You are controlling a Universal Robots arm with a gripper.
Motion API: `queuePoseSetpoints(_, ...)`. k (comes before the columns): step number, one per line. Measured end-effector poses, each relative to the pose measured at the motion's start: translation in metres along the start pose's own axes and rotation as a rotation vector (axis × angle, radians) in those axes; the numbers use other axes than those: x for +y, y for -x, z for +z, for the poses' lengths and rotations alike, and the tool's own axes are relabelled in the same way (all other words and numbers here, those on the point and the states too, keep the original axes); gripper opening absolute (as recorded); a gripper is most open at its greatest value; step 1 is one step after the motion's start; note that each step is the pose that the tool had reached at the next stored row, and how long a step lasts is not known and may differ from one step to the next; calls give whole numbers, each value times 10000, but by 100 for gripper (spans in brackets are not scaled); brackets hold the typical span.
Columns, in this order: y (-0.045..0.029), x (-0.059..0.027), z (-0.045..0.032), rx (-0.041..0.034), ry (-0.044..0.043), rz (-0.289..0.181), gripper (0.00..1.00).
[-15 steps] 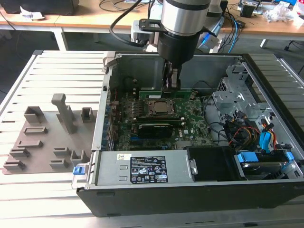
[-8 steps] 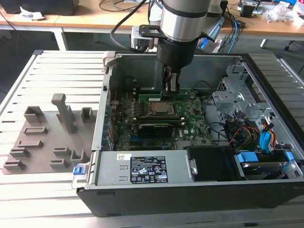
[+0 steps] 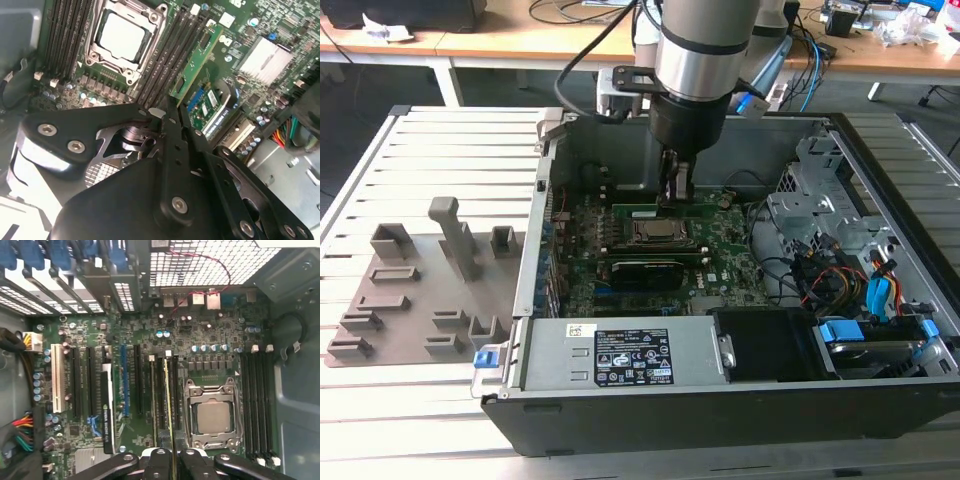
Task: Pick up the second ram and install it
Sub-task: 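Insert the second ram into the second slot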
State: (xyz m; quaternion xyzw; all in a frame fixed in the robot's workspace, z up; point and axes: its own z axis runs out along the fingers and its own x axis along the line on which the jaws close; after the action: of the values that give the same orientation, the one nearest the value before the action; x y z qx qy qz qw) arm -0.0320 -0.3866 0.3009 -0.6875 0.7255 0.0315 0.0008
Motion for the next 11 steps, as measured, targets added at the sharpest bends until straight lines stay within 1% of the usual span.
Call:
queuePoseSetpoints(1, 12, 1, 10, -1, 0, 0, 14)
queuePoseSetpoints(2, 36, -1, 51, -2, -1, -1, 14)
queuePoseSetpoints(8, 32, -6, 182, -6, 0, 33, 14)
queuePoseSetpoints(11, 31, -8, 220, -17, -11, 266, 14)
